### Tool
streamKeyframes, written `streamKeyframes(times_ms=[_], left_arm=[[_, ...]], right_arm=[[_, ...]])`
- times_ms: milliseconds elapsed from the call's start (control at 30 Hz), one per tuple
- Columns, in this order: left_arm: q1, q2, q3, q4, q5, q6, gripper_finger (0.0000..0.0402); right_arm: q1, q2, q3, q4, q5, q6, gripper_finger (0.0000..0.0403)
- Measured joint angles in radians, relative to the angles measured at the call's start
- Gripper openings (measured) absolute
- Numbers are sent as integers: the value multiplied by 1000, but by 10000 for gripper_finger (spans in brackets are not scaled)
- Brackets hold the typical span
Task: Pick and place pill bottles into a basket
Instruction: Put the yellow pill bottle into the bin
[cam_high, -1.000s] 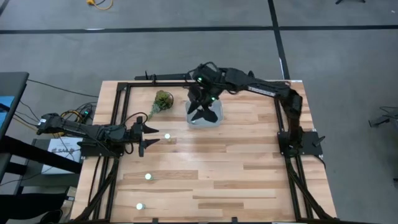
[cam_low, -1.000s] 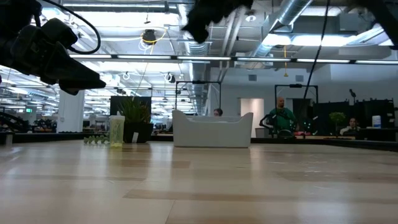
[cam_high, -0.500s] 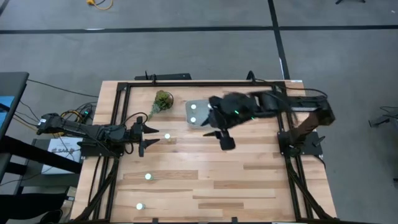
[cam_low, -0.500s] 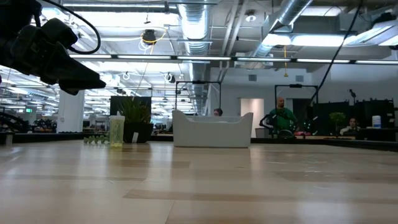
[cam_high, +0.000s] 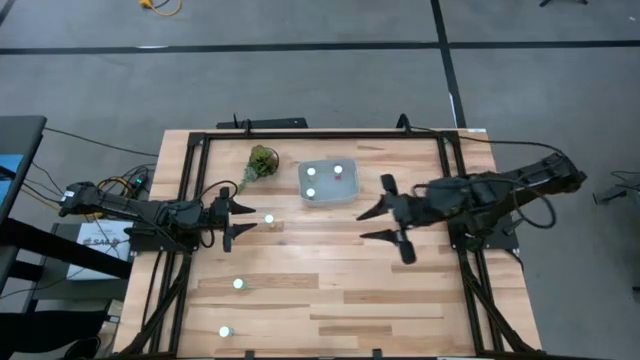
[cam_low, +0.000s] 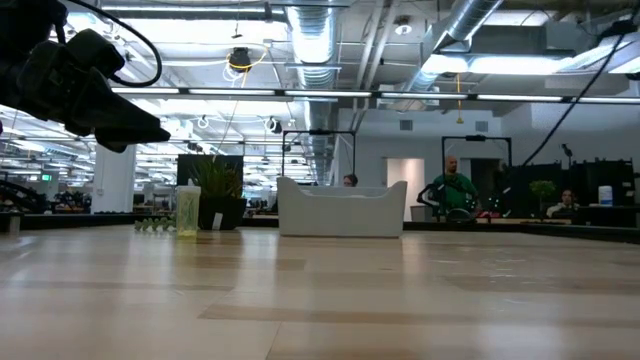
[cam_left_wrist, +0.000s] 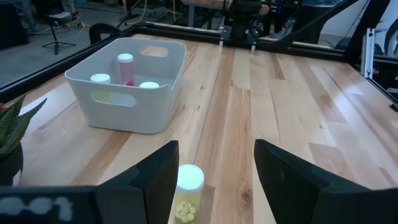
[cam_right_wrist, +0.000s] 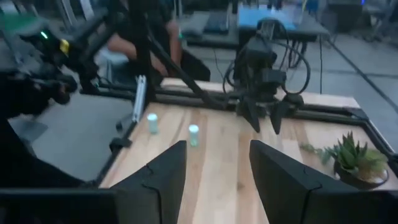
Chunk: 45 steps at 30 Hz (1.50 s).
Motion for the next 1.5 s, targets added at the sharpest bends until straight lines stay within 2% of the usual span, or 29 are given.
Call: streamKeyframes(times_ms=[400,767,1000,1500], left_arm=[[0,0,0,0,0,-41,199],[0,0,0,7,-3,-42,199],[0,0,-1,12,-7,-43,199],[0,0,-1,15,-8,-58,199]], right_arm=[[95,-348,-442,413,-7,-43,168],[136,-591,-700,580,-8,-68,168],[141,-745,-839,639,-8,-84,168],[141,-1110,-1029,633,-9,-138,168]])
